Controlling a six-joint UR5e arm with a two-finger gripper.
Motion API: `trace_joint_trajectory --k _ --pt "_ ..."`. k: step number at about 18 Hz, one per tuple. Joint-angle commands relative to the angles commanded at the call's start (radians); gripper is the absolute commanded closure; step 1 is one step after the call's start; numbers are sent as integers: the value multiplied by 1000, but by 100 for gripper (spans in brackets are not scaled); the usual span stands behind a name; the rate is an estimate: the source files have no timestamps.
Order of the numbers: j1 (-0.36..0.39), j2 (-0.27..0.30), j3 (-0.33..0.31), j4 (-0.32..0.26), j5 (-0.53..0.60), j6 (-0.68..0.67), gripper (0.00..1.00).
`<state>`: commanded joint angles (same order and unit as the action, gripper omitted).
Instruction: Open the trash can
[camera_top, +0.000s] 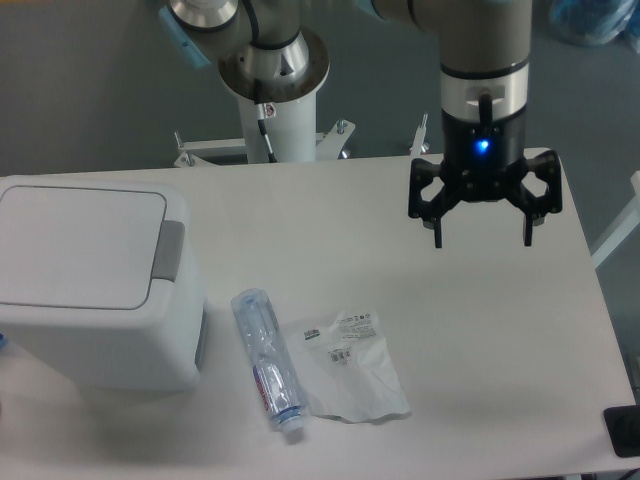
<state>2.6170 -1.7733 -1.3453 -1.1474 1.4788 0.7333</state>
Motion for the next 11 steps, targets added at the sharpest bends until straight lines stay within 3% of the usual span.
trace_joint_trajectory --k 11 --pt "-2 -2 -3 11 -32 -8 0"
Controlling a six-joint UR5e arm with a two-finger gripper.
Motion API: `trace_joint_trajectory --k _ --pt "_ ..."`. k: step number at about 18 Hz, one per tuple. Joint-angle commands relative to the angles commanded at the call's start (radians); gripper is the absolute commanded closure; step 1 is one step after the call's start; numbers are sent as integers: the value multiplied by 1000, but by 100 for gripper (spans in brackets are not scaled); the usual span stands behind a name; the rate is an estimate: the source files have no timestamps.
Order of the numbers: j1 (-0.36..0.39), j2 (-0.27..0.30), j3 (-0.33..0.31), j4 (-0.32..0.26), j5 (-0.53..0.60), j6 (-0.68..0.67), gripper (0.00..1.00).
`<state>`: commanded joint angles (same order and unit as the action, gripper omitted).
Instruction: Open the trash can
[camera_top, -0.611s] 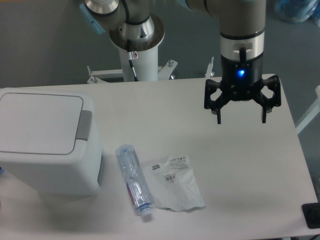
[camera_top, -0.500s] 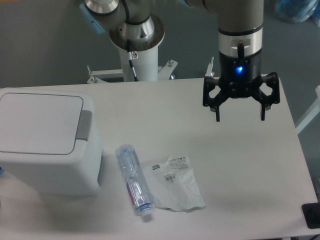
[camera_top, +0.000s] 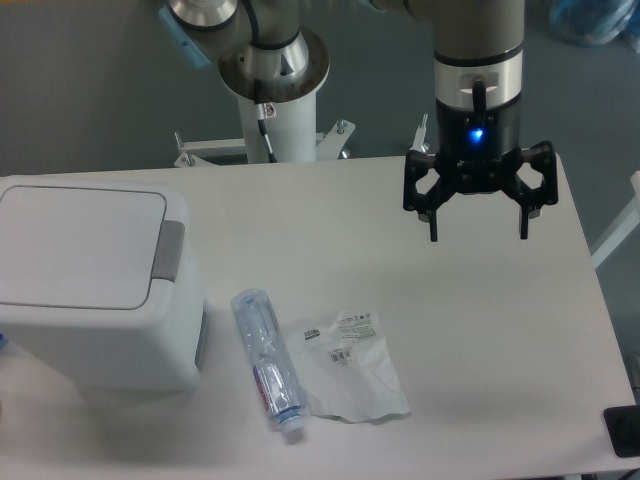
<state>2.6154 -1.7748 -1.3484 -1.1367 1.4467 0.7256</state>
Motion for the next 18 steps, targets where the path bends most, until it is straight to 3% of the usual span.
trace_joint_trajectory --k 13,18 --pt "-2 11 -8 -2 -32 -109 0" --pt "-44 21 -37 -2 -52 -288 0"
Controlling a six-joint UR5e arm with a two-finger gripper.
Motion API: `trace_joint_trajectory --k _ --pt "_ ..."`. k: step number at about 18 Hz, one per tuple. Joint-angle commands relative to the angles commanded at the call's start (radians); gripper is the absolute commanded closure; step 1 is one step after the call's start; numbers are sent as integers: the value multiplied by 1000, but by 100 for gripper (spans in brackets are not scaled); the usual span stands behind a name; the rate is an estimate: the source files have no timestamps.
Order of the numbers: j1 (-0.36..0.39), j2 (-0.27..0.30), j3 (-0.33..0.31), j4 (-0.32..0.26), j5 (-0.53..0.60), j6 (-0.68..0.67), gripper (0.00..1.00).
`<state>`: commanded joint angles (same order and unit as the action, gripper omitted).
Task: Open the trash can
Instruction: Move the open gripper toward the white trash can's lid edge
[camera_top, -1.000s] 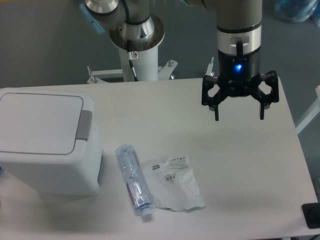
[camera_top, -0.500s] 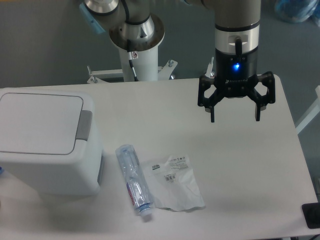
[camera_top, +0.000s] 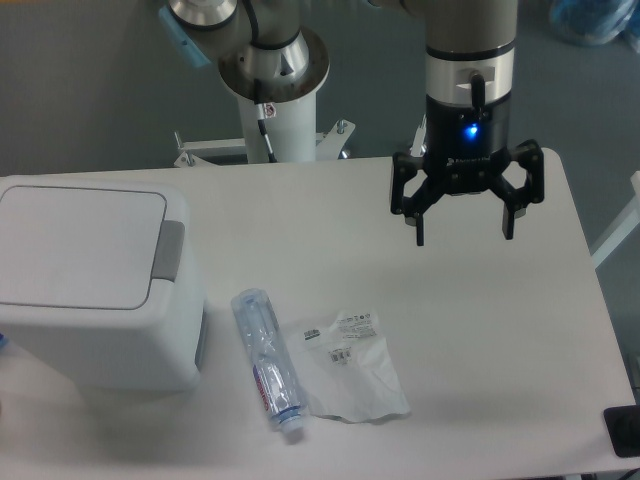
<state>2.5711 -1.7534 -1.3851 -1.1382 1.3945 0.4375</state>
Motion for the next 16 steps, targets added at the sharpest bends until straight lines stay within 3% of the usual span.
trace_joint_trajectory --k 5,9,13,16 --pt "-52 37 -66 -2 -44 -95 0" --pt "-72 83 -123 -3 -149 -199 0" --pt "-110 123 -199 0 -181 -206 0" --pt "-141 123 -207 0 -184 -209 0"
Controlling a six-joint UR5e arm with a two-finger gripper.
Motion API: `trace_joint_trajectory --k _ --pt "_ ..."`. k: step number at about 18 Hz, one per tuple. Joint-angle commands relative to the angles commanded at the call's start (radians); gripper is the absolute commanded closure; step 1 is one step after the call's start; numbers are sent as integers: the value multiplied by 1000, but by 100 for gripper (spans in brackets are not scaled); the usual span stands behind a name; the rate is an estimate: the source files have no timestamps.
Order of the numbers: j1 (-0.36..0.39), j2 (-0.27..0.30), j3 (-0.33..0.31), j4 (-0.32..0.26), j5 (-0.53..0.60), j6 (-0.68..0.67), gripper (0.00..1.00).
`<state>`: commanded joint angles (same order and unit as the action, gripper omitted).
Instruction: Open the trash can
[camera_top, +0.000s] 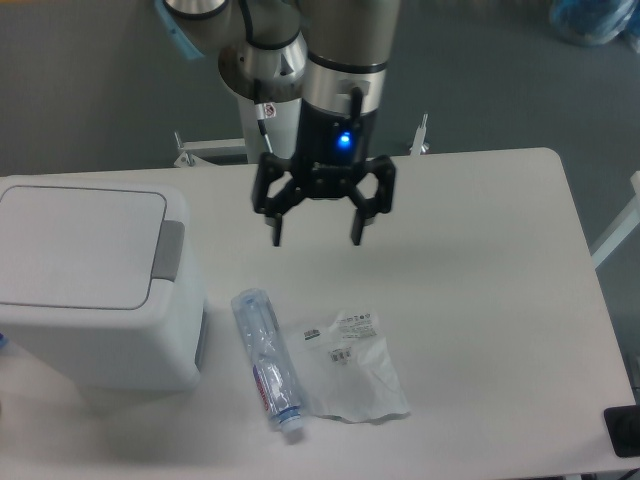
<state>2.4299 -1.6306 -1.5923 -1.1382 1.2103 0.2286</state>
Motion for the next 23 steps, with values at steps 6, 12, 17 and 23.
trace_joint_trajectory --k 6,12,17,23 --pt "-51 -6 -3 0 -20 -2 0" --pt "-77 -11 -5 2 -40 -2 0" --pt "-95 -23 -5 2 -41 -11 0" --pt "-101 -31 -3 3 -40 -9 0"
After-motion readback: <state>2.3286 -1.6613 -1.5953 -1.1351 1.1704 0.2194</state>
